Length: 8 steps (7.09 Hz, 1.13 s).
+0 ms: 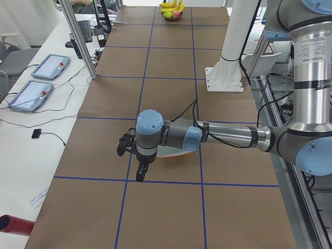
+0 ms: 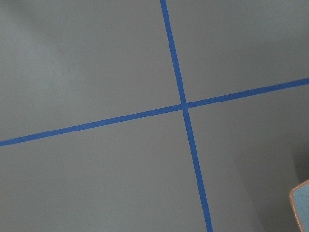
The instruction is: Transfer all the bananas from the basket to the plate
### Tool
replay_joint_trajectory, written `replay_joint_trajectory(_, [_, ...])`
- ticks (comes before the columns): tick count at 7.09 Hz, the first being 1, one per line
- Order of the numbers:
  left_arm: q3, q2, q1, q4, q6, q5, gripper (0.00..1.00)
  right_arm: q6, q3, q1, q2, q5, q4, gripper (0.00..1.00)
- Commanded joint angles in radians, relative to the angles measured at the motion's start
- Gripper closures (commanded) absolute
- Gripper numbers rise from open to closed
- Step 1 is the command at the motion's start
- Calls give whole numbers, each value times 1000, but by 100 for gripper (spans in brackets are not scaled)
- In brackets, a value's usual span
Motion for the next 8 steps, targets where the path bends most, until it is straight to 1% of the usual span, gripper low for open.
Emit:
replay_joint_trajectory(1, [-1, -2, 0, -1, 0, -2, 0, -96, -52, 11, 44, -11, -150, 0])
replay_joint_trajectory(2, [-1, -5, 0, -2, -1, -2, 0, -156, -53, 25, 47, -49, -186, 0])
replay_joint_trajectory(3, [-6, -5, 0, -2, -1, -2, 0, -181, -56, 31, 54, -104, -188, 0])
replay_joint_trajectory(4, [-10, -7, 0, -4, -19, -2, 0, -181, -73, 36, 59, -111, -209, 1])
replay_joint_trajectory(5, [-10, -7, 0, -5, -20, -2, 0, -182, -84, 37, 74, -114, -255, 0])
replay_joint_trajectory(7, [-10, -7, 0, -5, -20, -4, 0, -193, -92, 15, 84, -117, -325, 1])
replay_joint_trajectory(8, [-10, -7, 0, -11, -20, -4, 0, -195, -110, 11, 85, -147, -324, 1])
